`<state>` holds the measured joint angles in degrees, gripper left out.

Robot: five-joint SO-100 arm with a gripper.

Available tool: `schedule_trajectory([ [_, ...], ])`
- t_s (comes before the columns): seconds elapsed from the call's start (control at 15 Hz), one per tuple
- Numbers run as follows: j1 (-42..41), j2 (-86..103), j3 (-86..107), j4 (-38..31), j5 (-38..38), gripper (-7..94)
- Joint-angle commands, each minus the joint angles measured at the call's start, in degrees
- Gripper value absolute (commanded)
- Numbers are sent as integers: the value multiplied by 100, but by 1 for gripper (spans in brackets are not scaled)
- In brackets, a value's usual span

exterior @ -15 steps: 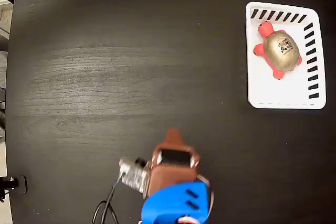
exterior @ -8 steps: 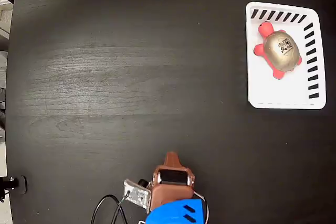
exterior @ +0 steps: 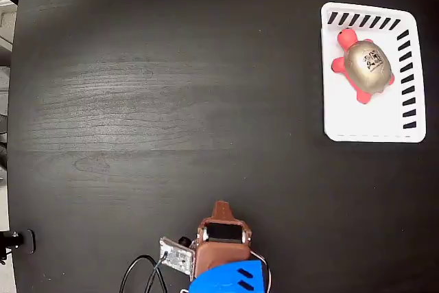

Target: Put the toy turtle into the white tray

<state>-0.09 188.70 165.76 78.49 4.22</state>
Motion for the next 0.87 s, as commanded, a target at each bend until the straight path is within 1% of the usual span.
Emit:
schedule_trajectory([
  [0.0, -158, 422, 18, 62, 53, 0],
  [0.8, -211, 422, 18, 62, 9, 0],
])
